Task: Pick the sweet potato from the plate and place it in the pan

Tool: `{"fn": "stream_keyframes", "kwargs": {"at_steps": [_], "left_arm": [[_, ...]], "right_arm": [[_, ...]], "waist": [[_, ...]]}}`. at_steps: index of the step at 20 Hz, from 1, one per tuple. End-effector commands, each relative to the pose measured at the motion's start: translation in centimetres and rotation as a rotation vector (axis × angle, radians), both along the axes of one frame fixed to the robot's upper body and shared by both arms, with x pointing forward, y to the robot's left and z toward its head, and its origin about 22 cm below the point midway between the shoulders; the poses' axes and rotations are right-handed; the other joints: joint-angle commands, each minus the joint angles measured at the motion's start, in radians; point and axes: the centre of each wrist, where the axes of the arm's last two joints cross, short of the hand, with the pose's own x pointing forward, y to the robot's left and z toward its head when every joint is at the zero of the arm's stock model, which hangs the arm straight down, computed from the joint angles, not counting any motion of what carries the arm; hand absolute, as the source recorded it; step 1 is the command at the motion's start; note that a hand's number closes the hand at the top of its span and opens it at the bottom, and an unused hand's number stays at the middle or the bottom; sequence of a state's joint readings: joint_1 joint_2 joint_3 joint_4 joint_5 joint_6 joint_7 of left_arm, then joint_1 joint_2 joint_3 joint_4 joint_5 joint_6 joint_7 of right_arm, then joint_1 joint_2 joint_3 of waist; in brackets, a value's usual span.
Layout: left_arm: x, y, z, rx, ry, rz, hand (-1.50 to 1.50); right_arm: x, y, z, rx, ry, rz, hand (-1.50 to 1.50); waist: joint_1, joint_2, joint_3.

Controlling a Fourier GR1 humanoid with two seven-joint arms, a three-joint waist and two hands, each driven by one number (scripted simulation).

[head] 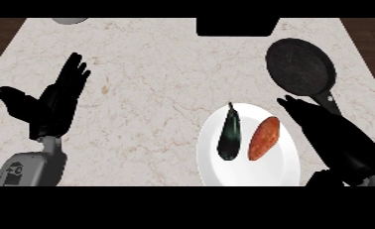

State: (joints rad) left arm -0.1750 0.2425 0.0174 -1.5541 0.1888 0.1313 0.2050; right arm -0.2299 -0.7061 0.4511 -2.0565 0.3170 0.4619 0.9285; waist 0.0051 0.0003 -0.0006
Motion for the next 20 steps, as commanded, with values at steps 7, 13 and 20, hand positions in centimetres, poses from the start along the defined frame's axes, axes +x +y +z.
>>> {"fn": "stream_keyframes", "kwargs": {"at_steps": [7, 13, 20], "left_arm": [[-1.3, 0.0, 0.5, 0.013, 0.003, -0.005, 0.00], [-0.5, -0.8, 0.7, 0.024, -0.022, 0.004, 0.00], [0.3, -0.1, -1.2, -0.005, -0.002, 0.004, 0.00]], "right_arm": [[1.6, 3.3, -2.5, -0.065, 0.042, -0.058, -1.50], [3.0, 5.5, -2.9, -0.115, 0.060, -0.083, -1.50], [5.0, 3.4, -7.9, -0.093, 0.083, -0.059, -1.50]], "waist": [[0.001, -0.001, 0.000], [0.000, -0.001, 0.000], [-0.001, 0.003, 0.001]]}}
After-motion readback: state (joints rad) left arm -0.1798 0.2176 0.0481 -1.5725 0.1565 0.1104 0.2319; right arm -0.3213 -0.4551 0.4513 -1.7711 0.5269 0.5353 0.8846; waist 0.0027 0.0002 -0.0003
